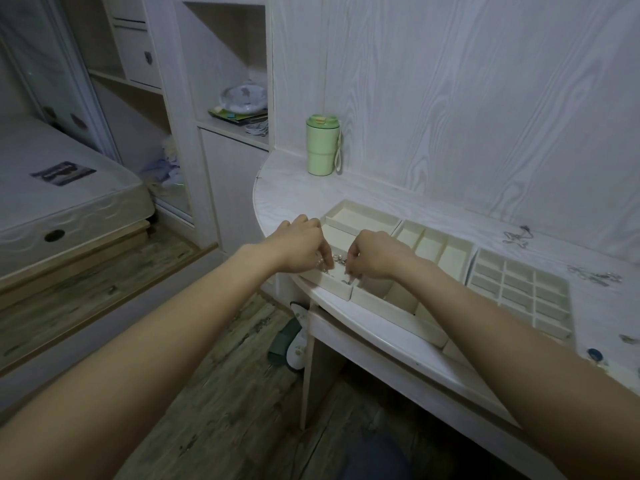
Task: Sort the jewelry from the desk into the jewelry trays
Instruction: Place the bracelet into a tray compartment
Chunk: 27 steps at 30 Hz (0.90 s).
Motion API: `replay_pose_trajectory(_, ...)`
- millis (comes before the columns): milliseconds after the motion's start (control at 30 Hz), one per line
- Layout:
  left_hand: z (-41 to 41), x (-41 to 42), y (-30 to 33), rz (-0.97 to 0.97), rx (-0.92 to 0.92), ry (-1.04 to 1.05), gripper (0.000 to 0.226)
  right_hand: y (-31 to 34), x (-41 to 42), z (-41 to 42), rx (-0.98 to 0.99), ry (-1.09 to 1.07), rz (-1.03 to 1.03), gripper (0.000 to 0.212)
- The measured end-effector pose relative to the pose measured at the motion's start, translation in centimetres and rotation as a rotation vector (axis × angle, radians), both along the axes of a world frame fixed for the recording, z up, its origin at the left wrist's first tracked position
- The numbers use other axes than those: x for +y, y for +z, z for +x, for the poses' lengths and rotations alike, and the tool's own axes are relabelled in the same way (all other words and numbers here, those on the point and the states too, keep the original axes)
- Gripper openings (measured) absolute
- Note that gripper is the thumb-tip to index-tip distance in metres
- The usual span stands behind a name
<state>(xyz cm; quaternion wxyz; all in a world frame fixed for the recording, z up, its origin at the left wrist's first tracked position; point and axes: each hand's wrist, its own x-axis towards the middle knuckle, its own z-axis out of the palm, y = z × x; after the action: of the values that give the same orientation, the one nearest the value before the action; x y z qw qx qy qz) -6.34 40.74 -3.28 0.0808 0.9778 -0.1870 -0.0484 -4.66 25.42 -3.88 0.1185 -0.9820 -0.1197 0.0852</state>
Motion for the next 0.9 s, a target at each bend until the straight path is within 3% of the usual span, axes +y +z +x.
replay_pose_trajectory(300,0.5,-3.4,1.3,-0.036,-0.039,0.045,0.021,1.6,-3.7,-1.5,-0.128,-0.1,0.227,0.022)
replay_pose_trajectory(433,0.7,-7.5,1.9,-0.063,-0.019,0.034,0.036,2.6,-8.4,-3.3,-0.18,-0.2,0.256,0.024)
replay_pose_trajectory(567,0.1,-13.9,2.5,-0.092,-0.09,-0.056,0.029,3.0,-14.3,-6.0,-0.217,-0.31,0.254,0.026)
replay_pose_trajectory(900,-5.0,-31.4,2.5,-0.302,-0.001,-0.389,0.029,1.4,-29.8,-15.2,-0.179,-0.606,0.246,0.043)
